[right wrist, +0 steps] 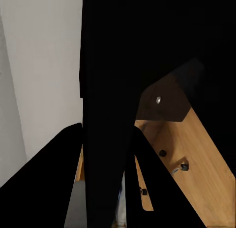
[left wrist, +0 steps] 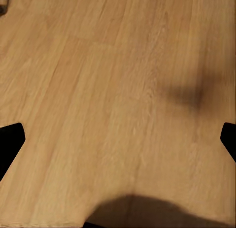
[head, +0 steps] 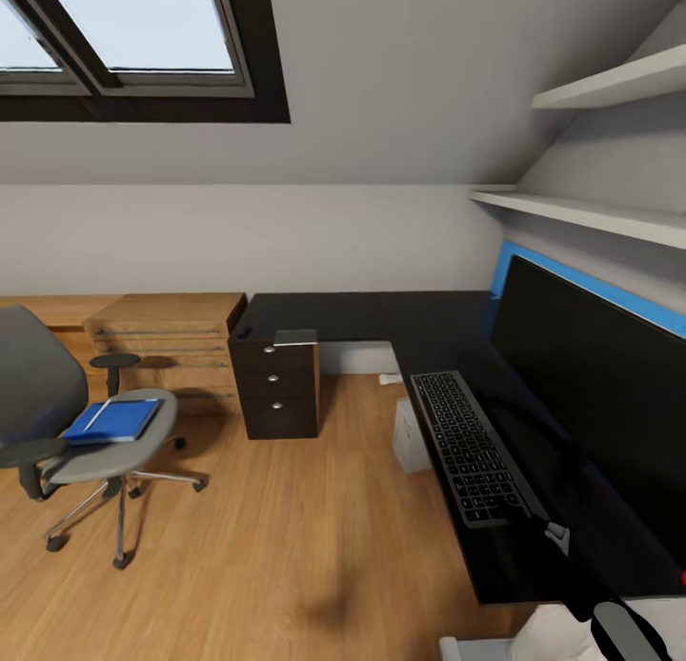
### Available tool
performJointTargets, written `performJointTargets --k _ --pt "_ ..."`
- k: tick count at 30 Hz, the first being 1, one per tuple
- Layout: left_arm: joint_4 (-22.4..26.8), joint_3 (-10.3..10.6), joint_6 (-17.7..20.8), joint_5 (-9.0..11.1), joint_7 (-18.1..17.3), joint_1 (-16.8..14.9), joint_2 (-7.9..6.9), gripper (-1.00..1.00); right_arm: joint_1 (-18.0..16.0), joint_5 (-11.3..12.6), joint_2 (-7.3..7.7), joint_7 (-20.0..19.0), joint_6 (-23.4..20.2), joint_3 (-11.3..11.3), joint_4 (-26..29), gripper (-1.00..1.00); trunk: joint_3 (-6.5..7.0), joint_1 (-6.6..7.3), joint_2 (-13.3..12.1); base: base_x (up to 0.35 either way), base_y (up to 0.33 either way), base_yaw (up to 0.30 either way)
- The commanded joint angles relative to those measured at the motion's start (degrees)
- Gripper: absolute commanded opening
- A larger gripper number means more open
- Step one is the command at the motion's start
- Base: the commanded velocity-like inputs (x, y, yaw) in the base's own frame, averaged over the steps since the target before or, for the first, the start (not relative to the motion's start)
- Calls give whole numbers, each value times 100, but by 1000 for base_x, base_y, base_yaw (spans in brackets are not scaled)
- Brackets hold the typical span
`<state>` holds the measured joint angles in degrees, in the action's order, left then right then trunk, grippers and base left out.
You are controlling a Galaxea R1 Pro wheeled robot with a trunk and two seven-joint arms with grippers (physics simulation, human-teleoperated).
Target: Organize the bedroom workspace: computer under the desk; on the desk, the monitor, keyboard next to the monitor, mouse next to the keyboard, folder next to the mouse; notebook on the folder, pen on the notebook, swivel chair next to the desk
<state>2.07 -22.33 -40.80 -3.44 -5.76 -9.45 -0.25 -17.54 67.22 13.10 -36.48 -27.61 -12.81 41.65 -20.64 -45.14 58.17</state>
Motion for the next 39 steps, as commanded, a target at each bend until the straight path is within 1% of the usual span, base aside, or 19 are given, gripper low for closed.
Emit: performJointTargets --k 1,7,11,16,28,33,39 --pt "-5 -52 -16 -34 -30 -4 -1 100 -4 54 -1 0 -51 -11 1 -100 -6 3 5 -319 -4 0" --pt "-5 -51 -16 -34 -30 -4 -1 100 -4 54 -1 1 -51 -11 -19 -100 -6 3 5 -312 -3 0" --pt "-5 -52 -16 -34 -30 -2 -1 100 -4 48 -1 4 -51 -11 -29 -100 -6 3 5 -155 -102 0" --pt "-5 -51 -21 -34 -30 -4 -1 100 -4 46 -4 3 -51 -5 -33 -100 -6 3 5 -32 -119 0" --pt "-5 -52 -23 -34 -30 -4 -2 100 -4 37 -14 30 -41 14 -64 -100 -6 3 5 -2 -10 0" --pt "-5 -52 -24 -34 -30 -4 -1 100 -4 37 -18 32 84 17 -175 -100 -6 3 5 0 0 0" --pt "-5 -52 -24 -34 -30 -3 -1 100 -4 37 -18 43 121 16 -191 -100 -6 3 5 0 0 0"
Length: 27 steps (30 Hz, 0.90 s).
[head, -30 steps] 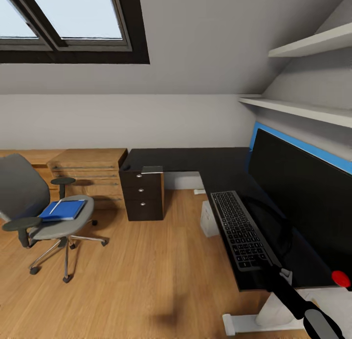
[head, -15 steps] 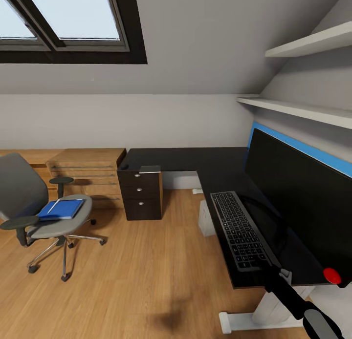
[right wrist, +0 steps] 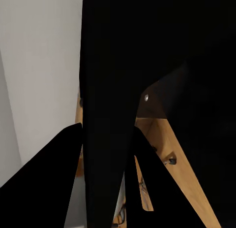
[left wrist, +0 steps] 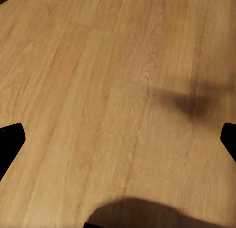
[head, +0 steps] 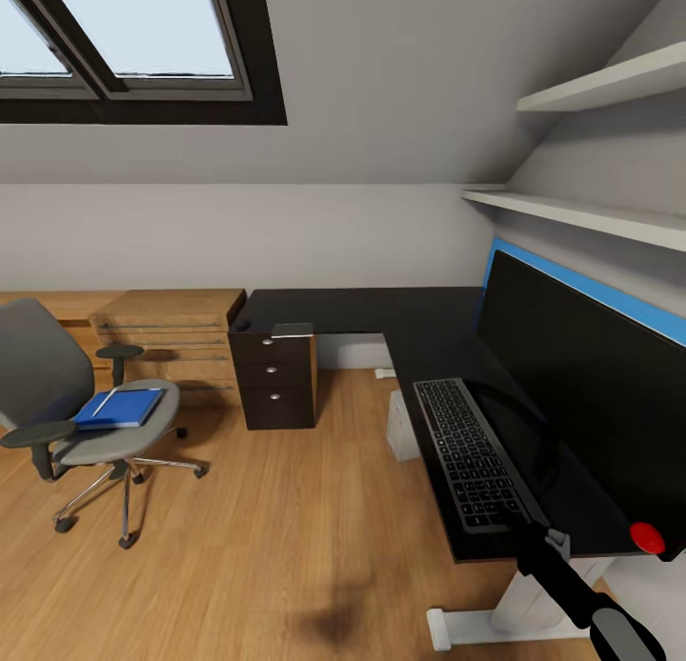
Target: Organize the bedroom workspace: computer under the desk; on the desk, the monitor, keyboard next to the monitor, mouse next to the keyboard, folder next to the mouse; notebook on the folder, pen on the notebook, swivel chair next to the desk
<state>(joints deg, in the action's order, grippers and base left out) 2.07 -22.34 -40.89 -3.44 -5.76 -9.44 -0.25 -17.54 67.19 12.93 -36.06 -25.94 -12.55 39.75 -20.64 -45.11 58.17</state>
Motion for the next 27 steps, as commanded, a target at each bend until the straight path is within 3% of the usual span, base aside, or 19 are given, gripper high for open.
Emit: performJointTargets --k 1,27 --pt "-5 -51 -16 -34 -30 -4 -1 100 -4 40 -1 1 -46 -10 -1 -100 -6 0 4 0 0 0" --pt "-5 -51 -16 -34 -39 -5 -4 100 -4 36 -1 113 -34 1 -3 -100 -6 0 4 39 -16 0"
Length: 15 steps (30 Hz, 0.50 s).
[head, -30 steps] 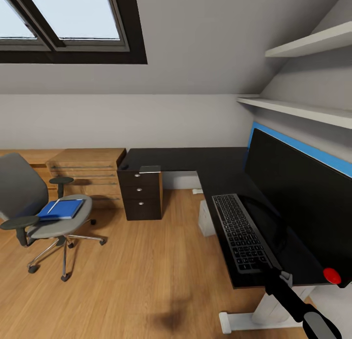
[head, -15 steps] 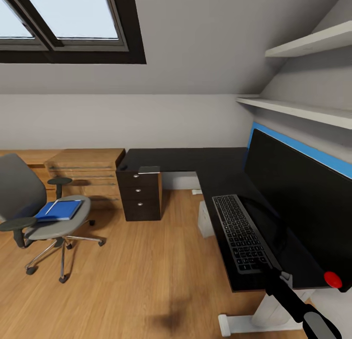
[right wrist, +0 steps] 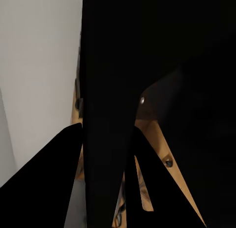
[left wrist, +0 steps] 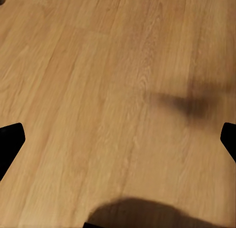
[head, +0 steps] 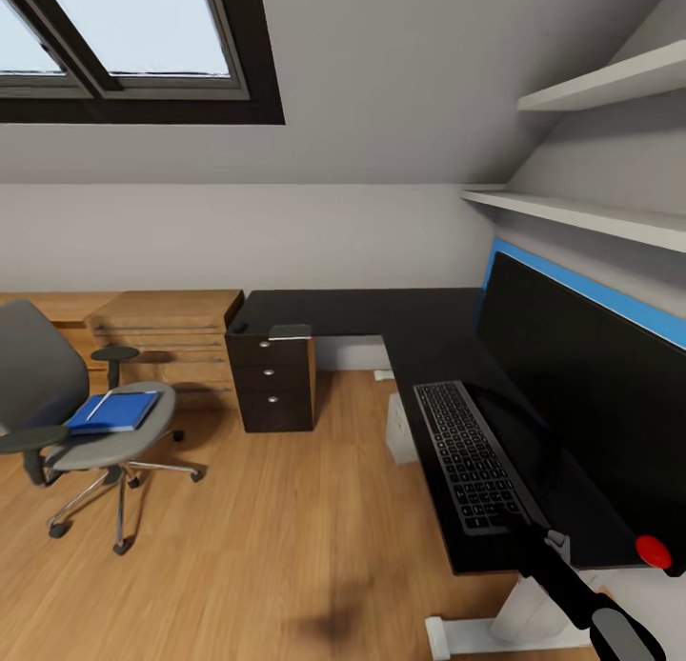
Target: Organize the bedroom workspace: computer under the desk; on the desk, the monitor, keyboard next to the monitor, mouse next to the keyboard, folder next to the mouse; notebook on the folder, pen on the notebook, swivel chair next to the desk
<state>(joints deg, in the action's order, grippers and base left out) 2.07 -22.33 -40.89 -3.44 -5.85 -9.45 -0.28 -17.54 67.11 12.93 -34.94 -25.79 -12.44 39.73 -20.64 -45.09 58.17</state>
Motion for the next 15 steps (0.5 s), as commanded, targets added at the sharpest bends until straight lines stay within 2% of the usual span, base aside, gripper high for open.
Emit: performJointTargets --k 1,5,15 --pt "-5 -52 -16 -34 -30 -4 -2 100 -4 45 -1 21 -49 -11 0 -100 -6 -2 4 181 0 0" --pt "-5 -52 -17 -34 -30 -4 0 100 -4 47 -1 56 -49 -10 0 -100 -6 -2 4 85 0 0" --pt "-5 -52 -19 -25 -7 -3 -8 100 -4 48 -1 154 -55 -12 0 -100 -6 -2 4 8 0 0"
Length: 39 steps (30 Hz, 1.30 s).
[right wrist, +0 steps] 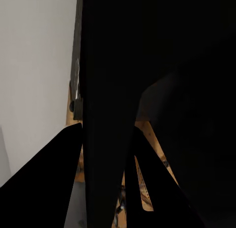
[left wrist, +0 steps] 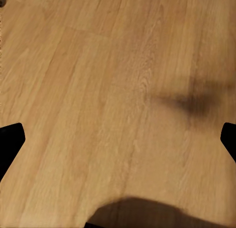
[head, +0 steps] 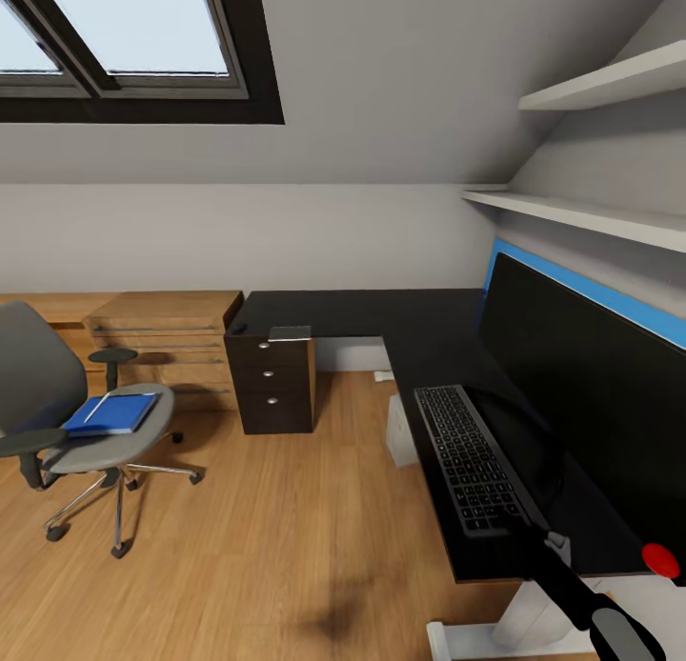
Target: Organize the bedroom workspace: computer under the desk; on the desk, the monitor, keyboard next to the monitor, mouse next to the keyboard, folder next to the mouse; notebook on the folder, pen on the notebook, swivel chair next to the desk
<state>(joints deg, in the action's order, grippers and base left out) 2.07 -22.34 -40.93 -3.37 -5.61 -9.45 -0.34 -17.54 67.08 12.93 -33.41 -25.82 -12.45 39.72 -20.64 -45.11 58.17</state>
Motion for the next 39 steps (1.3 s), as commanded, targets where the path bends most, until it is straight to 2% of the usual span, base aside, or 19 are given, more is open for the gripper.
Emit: performJointTargets --k 1,8,39 --pt "-5 -51 -16 -33 -30 -4 -1 100 -4 51 -1 26 -53 -11 1 -100 -6 0 4 0 0 0" --pt "-5 -51 -18 -33 -29 -5 -1 100 -4 59 -1 253 -55 -12 1 -100 -6 0 4 0 0 0" --pt "-5 -51 -20 -33 -28 -4 -1 100 -4 48 -19 221 -54 -26 12 -100 -6 0 4 0 0 0"
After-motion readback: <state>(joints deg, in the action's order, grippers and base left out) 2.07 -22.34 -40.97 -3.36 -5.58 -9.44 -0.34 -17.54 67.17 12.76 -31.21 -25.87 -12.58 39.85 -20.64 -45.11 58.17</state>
